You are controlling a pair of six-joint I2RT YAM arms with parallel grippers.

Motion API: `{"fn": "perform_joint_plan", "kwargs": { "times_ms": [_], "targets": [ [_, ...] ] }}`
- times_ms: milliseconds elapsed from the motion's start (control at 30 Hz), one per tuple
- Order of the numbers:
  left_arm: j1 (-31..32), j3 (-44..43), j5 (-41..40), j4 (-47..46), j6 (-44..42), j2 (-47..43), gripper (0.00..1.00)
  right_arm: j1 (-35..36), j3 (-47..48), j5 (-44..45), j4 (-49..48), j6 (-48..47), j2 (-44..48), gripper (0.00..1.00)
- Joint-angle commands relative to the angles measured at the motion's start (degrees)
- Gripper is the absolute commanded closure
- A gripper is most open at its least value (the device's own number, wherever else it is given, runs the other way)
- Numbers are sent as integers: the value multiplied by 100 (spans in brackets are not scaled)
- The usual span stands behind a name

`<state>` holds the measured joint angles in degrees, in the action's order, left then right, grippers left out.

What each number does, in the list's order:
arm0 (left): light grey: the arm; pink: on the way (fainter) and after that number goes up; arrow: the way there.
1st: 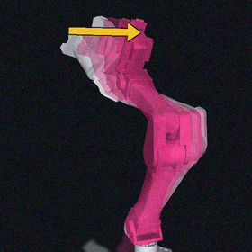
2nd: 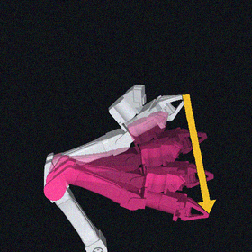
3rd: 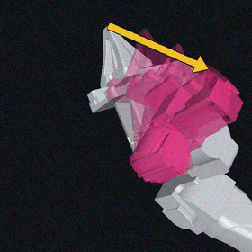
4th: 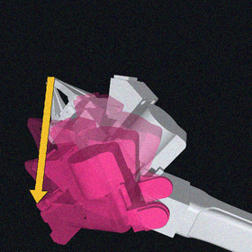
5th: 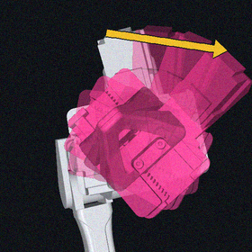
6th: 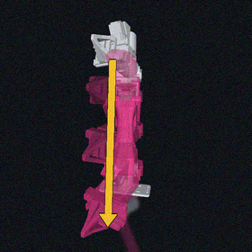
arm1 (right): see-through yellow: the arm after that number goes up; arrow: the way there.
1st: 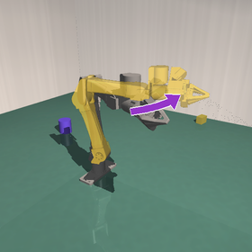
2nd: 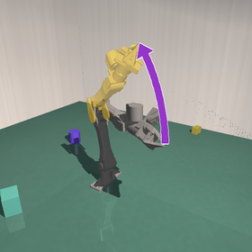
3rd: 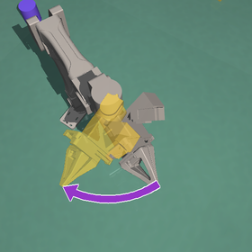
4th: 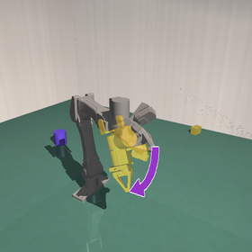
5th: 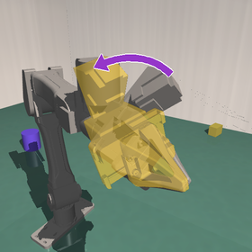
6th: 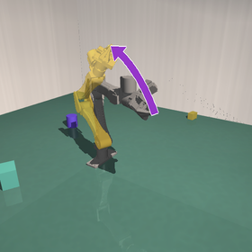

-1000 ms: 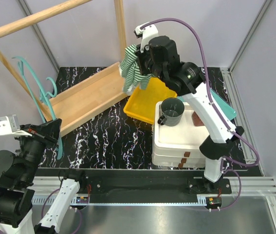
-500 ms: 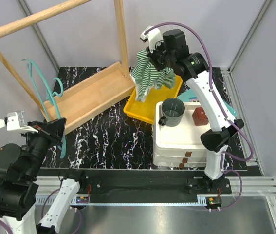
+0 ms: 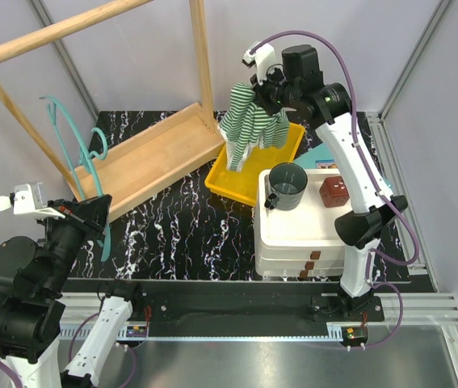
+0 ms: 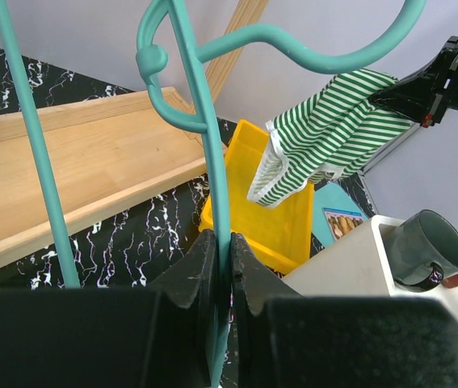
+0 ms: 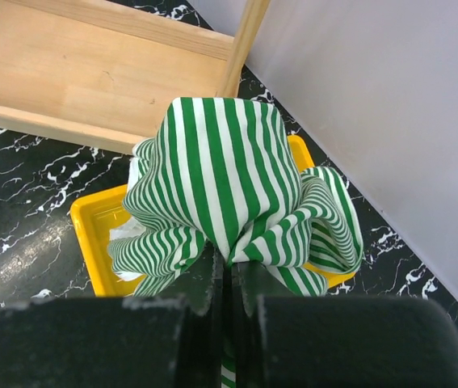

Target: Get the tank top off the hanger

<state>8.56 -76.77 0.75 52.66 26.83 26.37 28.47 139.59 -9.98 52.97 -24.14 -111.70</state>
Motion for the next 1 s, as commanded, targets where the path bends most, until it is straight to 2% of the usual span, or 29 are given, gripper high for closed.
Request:
{"fn": "perform_joint_plan", "kwargs": {
  "times_ms": [0, 100, 133, 167, 200, 267, 300, 333, 400, 433, 667, 767, 900, 967],
  "targets": [
    [23, -48, 109, -468, -72, 61, 100, 18, 262, 242, -287, 147, -106, 96],
    [23, -66, 109, -468, -81, 70, 100, 10, 271, 330, -287, 147, -141, 94],
    [15, -83, 109, -468, -81, 61, 100, 1, 279, 347, -287, 147, -150, 87],
    [23, -75, 109, -468, -81, 70, 100, 1, 288, 347, -296, 155, -159, 74],
    [15, -75, 109, -468, -81, 61, 100, 9, 297, 313, -296, 190, -159, 52],
    [15, -66, 109, -468, -64, 44, 100, 9, 341, 303, -296, 287, -185, 39],
    [23, -57, 109, -468, -64, 44, 100, 1, 393, 330, -296, 418, -194, 20],
    [15, -57, 109, -468, -64, 35, 100, 9, 428, 347, -296, 506, -203, 11],
    [23, -57, 135, -468, -38, 35, 100, 10, 586, 408, -296, 882, -212, 3],
    [15, -57, 144, -468, -29, 44, 100, 10, 639, 418, -287, 1033, -194, 0],
    [23, 39, 390, -503, 225, 61, 100, 62, 623, 102, -121, 2368, 227, 0],
    [15, 171, 626, -634, 445, 70, 100, 299, 404, 206, 20, 2581, 491, 0],
    [23, 434, 944, -889, 840, 105, 100, 1578, 358, 1170, 353, 2440, 676, 0],
    [23, 610, 1023, -977, 1199, 105, 100, 1994, 367, 1366, 503, 2519, 684, 0]
  ]
}}
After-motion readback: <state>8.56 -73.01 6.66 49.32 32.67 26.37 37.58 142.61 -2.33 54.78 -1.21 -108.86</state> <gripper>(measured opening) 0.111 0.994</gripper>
